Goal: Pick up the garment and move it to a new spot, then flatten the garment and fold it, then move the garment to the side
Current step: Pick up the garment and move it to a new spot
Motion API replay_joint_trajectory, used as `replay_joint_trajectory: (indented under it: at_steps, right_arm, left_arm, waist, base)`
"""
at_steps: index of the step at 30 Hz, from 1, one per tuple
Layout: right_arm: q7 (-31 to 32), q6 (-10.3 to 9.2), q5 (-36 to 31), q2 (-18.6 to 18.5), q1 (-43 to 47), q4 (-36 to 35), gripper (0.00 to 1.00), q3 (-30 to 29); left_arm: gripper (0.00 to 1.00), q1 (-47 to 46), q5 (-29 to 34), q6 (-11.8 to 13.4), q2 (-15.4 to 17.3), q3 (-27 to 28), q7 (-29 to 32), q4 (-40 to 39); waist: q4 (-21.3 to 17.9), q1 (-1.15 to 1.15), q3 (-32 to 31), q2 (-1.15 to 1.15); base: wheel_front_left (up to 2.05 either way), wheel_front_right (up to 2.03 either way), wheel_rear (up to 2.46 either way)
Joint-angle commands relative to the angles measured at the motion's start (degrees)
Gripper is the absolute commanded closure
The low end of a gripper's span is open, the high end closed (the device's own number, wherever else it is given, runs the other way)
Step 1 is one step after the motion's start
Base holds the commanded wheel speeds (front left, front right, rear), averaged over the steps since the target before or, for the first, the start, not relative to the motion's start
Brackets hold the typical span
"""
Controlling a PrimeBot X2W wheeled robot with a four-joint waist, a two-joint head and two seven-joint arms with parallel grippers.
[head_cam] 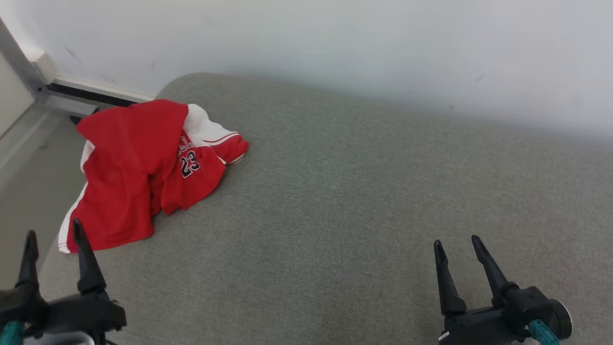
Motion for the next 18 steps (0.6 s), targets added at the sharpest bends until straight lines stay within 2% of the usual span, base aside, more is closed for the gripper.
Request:
replay_joint_trajectory:
  at_steps: [1, 10, 18]
  right_arm:
    - [0.0, -0.12, -0.4, 0.1, -0.5, -0.3, 0.0, -0.1]
    - [0.0, -0.12, -2.4, 0.1, -3.5, -3.0, 0.0, -2.9]
    - [0.0, -0.12, -2.9, 0.1, -6.2, -6.2, 0.0, -3.8]
  left_arm:
    - [0.0, -1.3, -0.4, -0.2, 0.3, 0.3, -0.2, 0.4]
    - [0.0, -13.6, -4.1, -1.0, 6.4, 4.4, 1.5, 4.1]
    - [0.0, -24.4, -6.9, -2.3, 12.7, 6.7, 4.7, 13.1]
  waist:
    - [-3.4, 0.0, 2.9, 0.0]
    - [-11.1, 0.0, 10.8, 0.0]
    - [-16.3, 0.0, 17.4, 0.0]
  base:
    - [0.0, 0.0, 0.0]
    - [0.0, 0.0, 0.0]
    - [0.0, 0.0, 0.0]
